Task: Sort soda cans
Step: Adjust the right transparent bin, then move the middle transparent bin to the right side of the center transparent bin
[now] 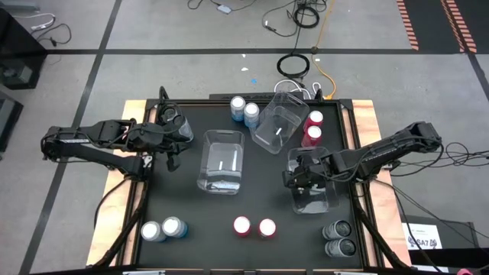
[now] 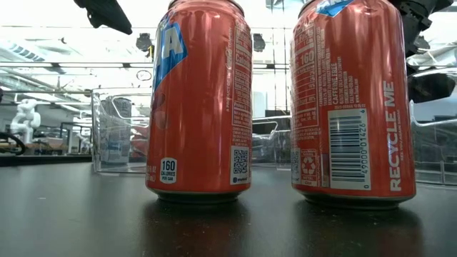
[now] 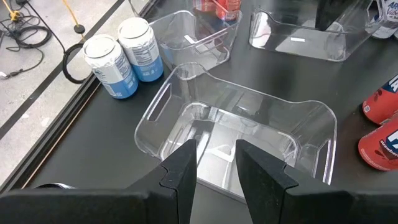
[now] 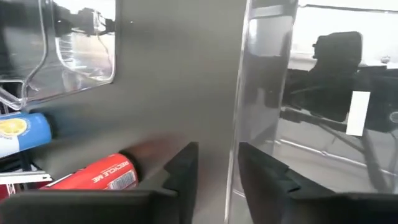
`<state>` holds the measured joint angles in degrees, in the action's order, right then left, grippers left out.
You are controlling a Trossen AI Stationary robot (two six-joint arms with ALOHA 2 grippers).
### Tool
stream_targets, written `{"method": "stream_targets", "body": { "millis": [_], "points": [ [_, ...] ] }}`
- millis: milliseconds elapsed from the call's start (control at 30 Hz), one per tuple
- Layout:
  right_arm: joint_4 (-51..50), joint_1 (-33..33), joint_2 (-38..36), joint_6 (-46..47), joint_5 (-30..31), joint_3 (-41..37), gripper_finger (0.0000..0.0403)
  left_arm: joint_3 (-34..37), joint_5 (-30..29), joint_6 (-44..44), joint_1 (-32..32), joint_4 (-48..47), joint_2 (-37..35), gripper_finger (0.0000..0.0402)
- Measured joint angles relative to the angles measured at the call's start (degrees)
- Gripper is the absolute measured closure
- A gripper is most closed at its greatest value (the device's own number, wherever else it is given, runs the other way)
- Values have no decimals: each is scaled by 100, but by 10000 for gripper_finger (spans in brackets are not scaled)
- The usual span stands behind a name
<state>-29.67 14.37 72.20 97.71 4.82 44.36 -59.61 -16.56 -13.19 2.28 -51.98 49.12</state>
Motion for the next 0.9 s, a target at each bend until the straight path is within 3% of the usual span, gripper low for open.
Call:
{"method": "stream_targets", "body": {
  "millis": [233, 533, 633, 767, 900],
  "points": [
    [291, 0, -505, -237, 360, 0, 245, 0, 0, 2, -1, 0, 0, 278],
    [343, -25, -1695, -991, 1560, 0, 246, 0, 0, 4, -1, -1, 0, 278],
    [364, -173, -1856, -1345, 1665, 23, 247, 0, 0, 24, 1, -3, -2, 278],
    [210, -448, -1851, -2051, 1777, 392, 248, 0, -4, 50, 0, -4, -2, 278],
    [-429, -816, -1658, -2873, 1950, 1251, 248, 0, -9, 55, 0, -8, -2, 278]
  ]
}}
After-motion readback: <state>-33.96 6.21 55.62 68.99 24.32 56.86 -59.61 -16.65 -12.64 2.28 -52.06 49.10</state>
